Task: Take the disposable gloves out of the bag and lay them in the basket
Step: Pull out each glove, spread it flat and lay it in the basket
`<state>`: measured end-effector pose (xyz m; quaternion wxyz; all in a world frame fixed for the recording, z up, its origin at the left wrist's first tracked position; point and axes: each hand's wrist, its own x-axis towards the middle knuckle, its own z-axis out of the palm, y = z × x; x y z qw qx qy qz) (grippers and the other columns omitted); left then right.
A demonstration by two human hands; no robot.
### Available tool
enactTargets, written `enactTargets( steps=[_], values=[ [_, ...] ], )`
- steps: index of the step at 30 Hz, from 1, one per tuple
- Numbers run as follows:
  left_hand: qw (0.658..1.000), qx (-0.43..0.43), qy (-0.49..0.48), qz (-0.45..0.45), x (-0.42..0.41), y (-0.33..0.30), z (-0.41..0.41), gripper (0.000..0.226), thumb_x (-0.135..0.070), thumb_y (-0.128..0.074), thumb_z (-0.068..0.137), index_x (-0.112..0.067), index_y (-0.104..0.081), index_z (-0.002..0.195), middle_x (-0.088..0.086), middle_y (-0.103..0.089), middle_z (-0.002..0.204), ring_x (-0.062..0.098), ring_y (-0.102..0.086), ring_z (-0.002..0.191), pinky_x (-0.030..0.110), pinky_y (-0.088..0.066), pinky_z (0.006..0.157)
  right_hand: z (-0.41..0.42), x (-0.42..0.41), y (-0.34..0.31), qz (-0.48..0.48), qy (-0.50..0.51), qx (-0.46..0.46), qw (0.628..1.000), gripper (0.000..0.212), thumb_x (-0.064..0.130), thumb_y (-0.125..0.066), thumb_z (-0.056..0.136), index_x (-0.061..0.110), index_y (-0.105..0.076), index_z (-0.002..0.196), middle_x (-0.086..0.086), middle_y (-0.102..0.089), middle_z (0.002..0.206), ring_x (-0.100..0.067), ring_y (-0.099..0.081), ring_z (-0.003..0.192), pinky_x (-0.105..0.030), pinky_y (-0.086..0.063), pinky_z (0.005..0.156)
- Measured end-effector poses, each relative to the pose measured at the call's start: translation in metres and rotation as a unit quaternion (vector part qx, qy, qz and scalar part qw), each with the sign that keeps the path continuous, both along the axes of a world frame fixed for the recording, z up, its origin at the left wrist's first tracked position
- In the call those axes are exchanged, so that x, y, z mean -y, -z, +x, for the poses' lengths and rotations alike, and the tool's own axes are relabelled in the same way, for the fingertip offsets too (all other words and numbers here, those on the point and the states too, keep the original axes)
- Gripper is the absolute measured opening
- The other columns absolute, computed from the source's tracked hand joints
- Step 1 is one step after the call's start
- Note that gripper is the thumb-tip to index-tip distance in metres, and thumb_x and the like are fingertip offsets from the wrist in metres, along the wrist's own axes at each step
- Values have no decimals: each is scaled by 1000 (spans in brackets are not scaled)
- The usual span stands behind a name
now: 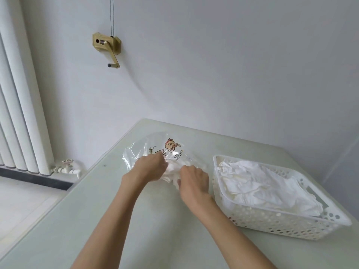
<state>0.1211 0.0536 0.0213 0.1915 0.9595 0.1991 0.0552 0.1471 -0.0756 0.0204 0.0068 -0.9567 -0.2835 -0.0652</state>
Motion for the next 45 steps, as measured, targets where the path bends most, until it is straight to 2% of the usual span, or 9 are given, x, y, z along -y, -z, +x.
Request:
enactTargets(
  steps=[8,16,23,29,32,36,40,43,45],
  values=[
    [997,37,-31,-52,2,-4,0,16,-33,-52,92,-18,-57,95,3,-59,95,28,-55,93,30,-37,74,2,35,-21,229,-57,-63,970,8,32,-64,86,28,-71,83,9,-64,86,-16,-62,84,-25,-43,70],
    [996,48,-28,-74,-2,-6,1,19,-51,-64,81,-35,-54,76,-8,-66,108,21,-60,101,29,-40,74,14,49,-37,428,-107,-128,888,16,20,-57,94,27,-55,79,8,-71,78,-5,-70,73,-27,-48,70],
    [995,58,-14,-78,-13,-1,-2,24,-37,-69,83,-30,-63,105,-11,-64,118,17,-58,109,32,-44,87,16,65,-60,558,-136,-134,807,9,14,-54,96,11,-55,88,-1,-73,85,-13,-72,71,-25,-54,66],
    [945,53,213,-244,-7,-32,-16,52,-15,-68,82,-37,-52,127,-18,-48,137,1,-45,127,22,-37,102,12,64,-65,608,-124,-224,751,10,13,-49,99,11,-53,91,-3,-72,82,-18,-73,71,-21,-55,64],
    [948,21,258,-184,-3,-32,-18,73,-27,-76,65,-40,-49,131,-23,-53,130,-8,-43,124,23,-36,105,9,64,-69,646,-143,-257,705,9,15,-45,101,11,-50,94,-4,-75,90,-16,-71,73,-19,-53,65],
    [952,167,181,-183,4,-27,-11,19,-35,-71,84,-24,-72,98,-17,-71,98,-5,-63,97,36,-49,96,10,67,-71,674,-131,-266,677,10,18,-48,99,14,-53,92,-3,-75,90,-13,-69,72,-18,-51,61],
    [932,235,145,-234,11,-39,-15,27,-40,-58,92,-21,-76,92,-14,-71,99,1,-65,95,26,-48,90,23,72,-66,663,-48,-228,712,14,29,-56,95,16,-57,100,6,-68,87,-10,-70,75,-23,-56,71],
    [921,243,116,-281,14,-44,-15,32,-40,-55,94,-17,-76,86,-13,-67,95,-1,-61,82,16,-41,74,24,77,-61,487,-49,-288,823,71,62,-63,71,28,-45,130,8,-63,105,-6,-61,101,-29,-47,95],
    [915,233,126,-303,17,-44,-16,34,-34,-53,96,-12,-75,81,-4,-69,81,3,-56,68,18,-41,69,19,72,-54,385,-48,-294,874,89,58,-71,70,33,-29,144,7,-57,119,-6,-51,114,-23,-37,93]
  ],
)
